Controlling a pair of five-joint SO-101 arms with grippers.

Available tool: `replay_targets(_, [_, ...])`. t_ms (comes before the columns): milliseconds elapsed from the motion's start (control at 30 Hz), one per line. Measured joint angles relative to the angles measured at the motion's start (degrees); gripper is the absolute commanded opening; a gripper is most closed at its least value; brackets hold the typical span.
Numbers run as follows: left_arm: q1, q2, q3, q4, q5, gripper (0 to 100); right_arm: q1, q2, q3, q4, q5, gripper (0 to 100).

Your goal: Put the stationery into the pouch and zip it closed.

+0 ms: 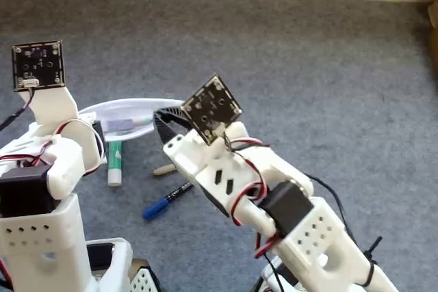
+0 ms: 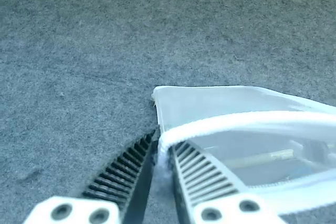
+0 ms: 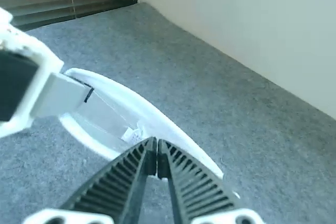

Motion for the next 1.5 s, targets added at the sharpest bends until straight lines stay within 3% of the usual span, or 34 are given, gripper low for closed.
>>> replay_targets(433, [-13.36, 0.0, -1.05, 0.0, 0.0, 1, 4.75, -3.08, 0.0, 20.66, -0.35, 0.6])
replay_targets(833, [-14.51, 0.0, -1.05, 0.0, 0.0, 1, 6.33, 10.29, 0.0, 23.38, -24.79, 0.7])
replay_targets(1200, [-14.51, 0.0, -1.05, 0.0, 0.0, 1, 10.73, 27.69, 0.0, 20.04, -29.89, 0.9])
replay_targets(1367, [-14.51, 0.0, -1.05, 0.0, 0.0, 1, 10.9, 32.09, -0.09, 19.87, -42.99, 9.1])
replay_targets(1500, [-14.51, 0.0, -1.05, 0.0, 0.0, 1, 10.64, 37.1, -0.09, 19.87, -46.51, 11.6])
